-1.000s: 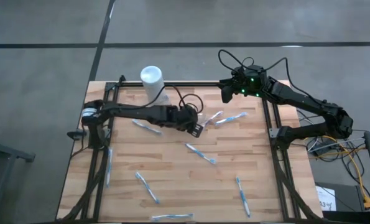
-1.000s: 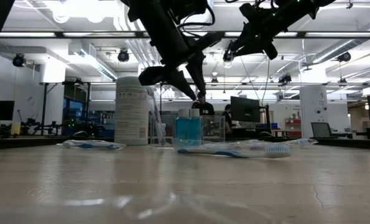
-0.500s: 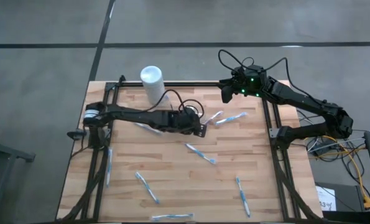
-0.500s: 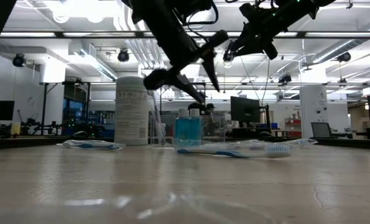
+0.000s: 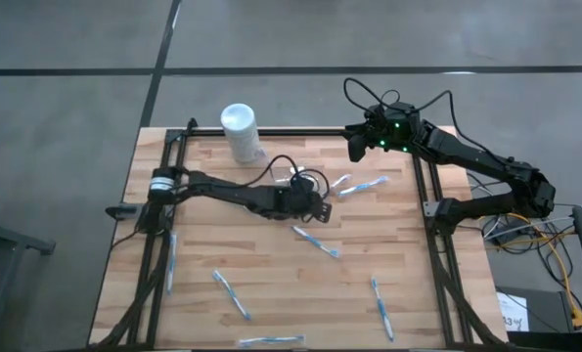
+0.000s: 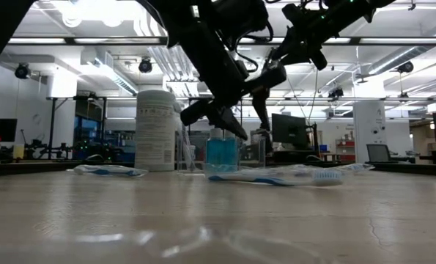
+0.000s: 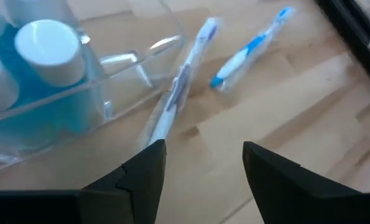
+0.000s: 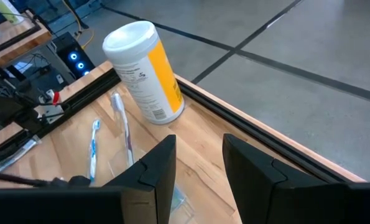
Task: Pick & Place toothbrushing station
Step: Put the violet toothbrush into the left of the transparent organizer
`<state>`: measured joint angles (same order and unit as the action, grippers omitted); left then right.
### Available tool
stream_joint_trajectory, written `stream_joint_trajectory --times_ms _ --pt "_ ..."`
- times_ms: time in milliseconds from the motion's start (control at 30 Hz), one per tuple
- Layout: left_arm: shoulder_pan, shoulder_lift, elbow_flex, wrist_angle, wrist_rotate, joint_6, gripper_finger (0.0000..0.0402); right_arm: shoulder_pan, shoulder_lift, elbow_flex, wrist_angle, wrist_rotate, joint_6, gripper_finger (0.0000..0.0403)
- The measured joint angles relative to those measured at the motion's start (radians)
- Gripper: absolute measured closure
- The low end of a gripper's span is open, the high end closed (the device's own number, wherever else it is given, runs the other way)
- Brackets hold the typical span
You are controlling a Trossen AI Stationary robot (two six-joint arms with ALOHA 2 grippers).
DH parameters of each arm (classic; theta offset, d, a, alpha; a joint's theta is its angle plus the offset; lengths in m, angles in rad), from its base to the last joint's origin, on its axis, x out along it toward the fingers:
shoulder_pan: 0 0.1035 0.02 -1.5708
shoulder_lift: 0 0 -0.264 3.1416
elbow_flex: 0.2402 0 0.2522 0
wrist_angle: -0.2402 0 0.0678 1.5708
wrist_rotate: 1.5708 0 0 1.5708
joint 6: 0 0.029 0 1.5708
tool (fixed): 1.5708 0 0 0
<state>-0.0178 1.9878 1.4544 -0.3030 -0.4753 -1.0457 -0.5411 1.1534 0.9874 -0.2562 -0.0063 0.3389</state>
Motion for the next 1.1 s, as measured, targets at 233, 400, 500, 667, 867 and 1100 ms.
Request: stream_joint_trajectory --times_ms 233,400,500,667,867,1100 --pt "-0.029 0.055 0.000 0.007 -0.098 -0.183 0.0184 0.000 0.000 0.000 0.000 0.000 0.000 0.0275" --pt "-0.035 0.104 0.000 0.037 -0.099 -0.218 0.0184 0.000 0.000 0.000 0.000 0.000 0.000 0.0275" --pt "-0.033 0.120 0.000 0.066 -0.099 -0.190 0.0184 0.000 0.000 0.000 0.000 0.000 0.000 0.0275" --pt "-0.031 0.131 0.000 0.060 -0.116 -0.107 0.0184 0.000 0.000 0.000 0.000 0.000 0.000 0.0275" --pt "-0.031 0.131 -0.001 0.062 -0.172 -0.022 0.0184 0.000 0.000 0.000 0.000 0.000 0.000 0.0275" --pt "-0.027 0.137 -0.003 0.050 -0.166 -0.064 0.0184 0.000 0.000 0.000 0.000 0.000 0.000 0.0275"
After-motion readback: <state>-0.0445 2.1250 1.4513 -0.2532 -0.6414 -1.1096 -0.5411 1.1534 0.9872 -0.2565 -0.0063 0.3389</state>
